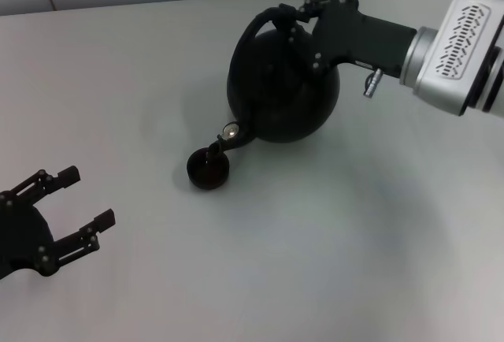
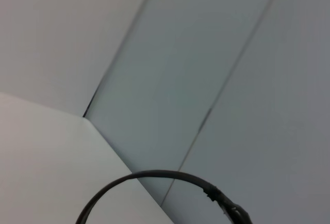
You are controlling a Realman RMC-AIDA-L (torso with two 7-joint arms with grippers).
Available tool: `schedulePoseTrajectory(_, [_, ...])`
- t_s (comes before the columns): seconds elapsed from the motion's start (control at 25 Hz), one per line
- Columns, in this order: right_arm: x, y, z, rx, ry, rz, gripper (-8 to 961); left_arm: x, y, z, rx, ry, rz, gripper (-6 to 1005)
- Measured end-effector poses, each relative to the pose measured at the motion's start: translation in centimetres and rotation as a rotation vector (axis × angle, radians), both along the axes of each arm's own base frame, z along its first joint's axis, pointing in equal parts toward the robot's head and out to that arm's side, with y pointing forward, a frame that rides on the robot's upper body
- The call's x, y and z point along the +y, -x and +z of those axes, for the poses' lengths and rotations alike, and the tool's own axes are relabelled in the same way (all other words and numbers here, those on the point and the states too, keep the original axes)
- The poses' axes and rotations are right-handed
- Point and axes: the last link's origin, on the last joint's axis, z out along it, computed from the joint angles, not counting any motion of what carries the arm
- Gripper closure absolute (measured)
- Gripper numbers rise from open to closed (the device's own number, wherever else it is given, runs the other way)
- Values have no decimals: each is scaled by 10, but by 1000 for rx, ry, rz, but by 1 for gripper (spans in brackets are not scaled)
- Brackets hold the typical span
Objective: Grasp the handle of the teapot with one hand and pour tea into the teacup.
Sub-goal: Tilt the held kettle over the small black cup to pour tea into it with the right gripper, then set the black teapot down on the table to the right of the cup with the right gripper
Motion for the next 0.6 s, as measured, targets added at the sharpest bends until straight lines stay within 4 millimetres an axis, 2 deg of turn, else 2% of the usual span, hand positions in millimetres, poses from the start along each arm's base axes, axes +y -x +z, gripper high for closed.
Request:
schedulePoseTrajectory(0.24, [-4, -14, 11, 136, -10, -125, 871, 1, 0, 1, -1, -3, -2, 191])
schedulePoseTrajectory(0.32, [-8, -24, 21, 216, -57, -185, 871, 2, -2, 0, -1, -3, -8, 191])
schedulePoseTrajectory(0.6, [-22, -51, 36, 332, -110, -304, 872, 3, -3, 0, -1, -4, -13, 191])
